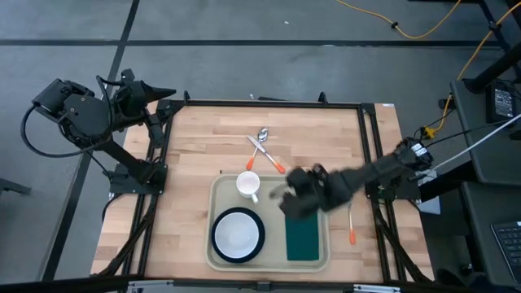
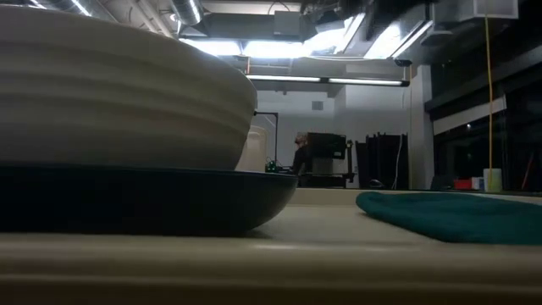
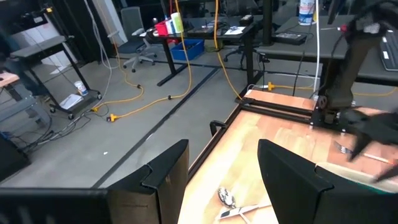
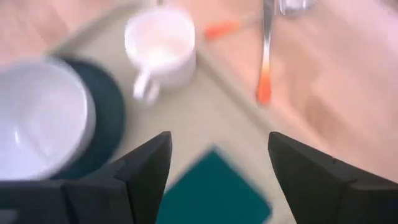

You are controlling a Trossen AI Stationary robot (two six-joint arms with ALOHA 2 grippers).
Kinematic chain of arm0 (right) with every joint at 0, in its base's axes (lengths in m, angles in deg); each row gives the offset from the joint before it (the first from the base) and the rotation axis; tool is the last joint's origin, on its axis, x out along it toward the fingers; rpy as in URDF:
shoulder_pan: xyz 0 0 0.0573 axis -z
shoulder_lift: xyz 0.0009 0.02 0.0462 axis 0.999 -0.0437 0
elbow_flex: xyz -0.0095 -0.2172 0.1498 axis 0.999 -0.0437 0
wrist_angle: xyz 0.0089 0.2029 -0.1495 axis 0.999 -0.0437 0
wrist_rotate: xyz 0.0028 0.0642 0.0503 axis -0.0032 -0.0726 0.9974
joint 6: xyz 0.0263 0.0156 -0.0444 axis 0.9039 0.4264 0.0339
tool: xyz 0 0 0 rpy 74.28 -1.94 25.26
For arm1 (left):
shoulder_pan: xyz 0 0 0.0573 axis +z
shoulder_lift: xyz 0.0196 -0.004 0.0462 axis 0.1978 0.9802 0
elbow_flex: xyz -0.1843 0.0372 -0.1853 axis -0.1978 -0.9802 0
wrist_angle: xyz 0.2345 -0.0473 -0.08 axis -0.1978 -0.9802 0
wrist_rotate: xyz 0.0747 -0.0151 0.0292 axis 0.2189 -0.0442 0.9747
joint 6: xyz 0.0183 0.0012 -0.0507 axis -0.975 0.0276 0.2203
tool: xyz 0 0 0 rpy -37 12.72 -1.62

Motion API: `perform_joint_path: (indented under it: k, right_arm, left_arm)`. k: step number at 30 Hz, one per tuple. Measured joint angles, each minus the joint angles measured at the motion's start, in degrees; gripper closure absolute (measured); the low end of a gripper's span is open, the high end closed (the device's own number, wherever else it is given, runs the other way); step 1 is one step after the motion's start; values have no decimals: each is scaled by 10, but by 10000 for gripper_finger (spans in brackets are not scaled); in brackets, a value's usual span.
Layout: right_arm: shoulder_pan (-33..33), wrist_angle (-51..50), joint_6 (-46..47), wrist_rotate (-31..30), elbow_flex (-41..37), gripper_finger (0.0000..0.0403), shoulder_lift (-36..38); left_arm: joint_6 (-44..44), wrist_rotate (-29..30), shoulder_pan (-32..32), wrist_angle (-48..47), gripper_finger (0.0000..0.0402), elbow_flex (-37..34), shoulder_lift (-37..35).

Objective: Set up tray
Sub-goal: Put the orange knife on the dark green napkin

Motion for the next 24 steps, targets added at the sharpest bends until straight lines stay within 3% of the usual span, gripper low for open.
perform_joint_path:
  k: [6, 14, 19, 24]
  right_arm:
    - [146, 76, -152, 84, 3, 130, 0]
    - [311, 171, -247, 192, 1, 130, -35]
    - [357, 192, -284, 285, 1, 130, -110]
    - [375, 162, -288, 329, 0, 130, -183]
  left_arm:
    - [-20, -4, 0, -1, 215, 0, 0]
    - [-22, -3, 0, -2, 215, 0, 0]
    - [-47, -3, 0, -14, 215, 0, 0]
    - [-63, 11, 0, -14, 215, 0, -4]
